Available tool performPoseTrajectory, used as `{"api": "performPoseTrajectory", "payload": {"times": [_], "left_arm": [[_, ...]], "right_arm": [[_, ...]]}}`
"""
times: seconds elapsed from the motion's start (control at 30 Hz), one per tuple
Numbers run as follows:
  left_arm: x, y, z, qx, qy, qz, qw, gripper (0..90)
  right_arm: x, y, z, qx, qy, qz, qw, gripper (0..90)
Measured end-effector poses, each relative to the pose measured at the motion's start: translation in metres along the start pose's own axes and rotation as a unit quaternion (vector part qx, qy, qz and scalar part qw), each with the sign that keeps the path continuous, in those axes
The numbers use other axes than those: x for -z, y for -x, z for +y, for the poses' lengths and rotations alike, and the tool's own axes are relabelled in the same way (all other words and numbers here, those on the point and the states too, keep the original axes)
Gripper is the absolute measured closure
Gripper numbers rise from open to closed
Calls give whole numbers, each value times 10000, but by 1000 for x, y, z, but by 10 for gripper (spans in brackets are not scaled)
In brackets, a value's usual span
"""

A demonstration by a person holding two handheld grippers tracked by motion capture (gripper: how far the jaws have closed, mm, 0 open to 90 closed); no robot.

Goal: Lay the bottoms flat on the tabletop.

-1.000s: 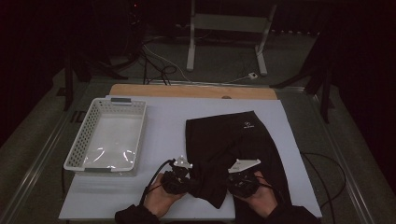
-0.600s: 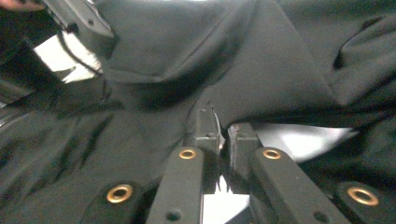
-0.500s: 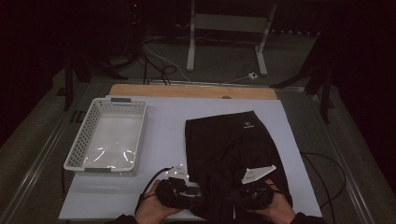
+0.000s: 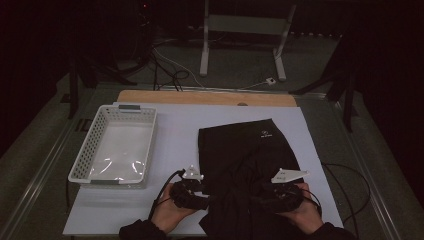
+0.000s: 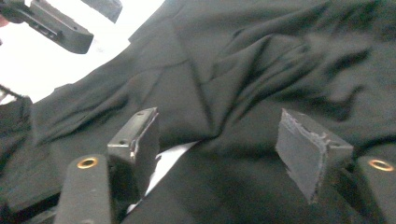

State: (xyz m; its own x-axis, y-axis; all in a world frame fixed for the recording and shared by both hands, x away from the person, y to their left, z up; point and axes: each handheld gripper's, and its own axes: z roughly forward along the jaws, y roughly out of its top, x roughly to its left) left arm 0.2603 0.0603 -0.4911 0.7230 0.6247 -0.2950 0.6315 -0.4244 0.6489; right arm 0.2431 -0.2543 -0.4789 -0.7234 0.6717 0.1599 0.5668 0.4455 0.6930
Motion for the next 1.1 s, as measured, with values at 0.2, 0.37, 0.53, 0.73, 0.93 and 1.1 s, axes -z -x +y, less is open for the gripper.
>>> {"api": "performPoseTrajectory", "payload": {"times": [0.2,0.37,0.53,0.73,0.93,1.1], "left_arm": [[-2,-13,19,32,306,253,9992,347],[-8,-27,34,159,490,506,9974,350],[-18,-45,46,329,623,715,9949,359],[-27,-59,56,466,646,913,9926,360],[-34,-73,63,670,627,1095,9897,360],[-42,-84,68,823,574,1228,9874,367]], "right_arm": [[9,16,2,-133,290,-307,9990,275],[19,32,2,-242,414,-558,9973,271],[33,56,4,-355,548,-862,9941,271],[46,89,7,-469,586,-1194,9900,272],[46,109,17,-457,668,-1395,9869,278],[36,131,30,-677,726,-1568,9826,317]]}}
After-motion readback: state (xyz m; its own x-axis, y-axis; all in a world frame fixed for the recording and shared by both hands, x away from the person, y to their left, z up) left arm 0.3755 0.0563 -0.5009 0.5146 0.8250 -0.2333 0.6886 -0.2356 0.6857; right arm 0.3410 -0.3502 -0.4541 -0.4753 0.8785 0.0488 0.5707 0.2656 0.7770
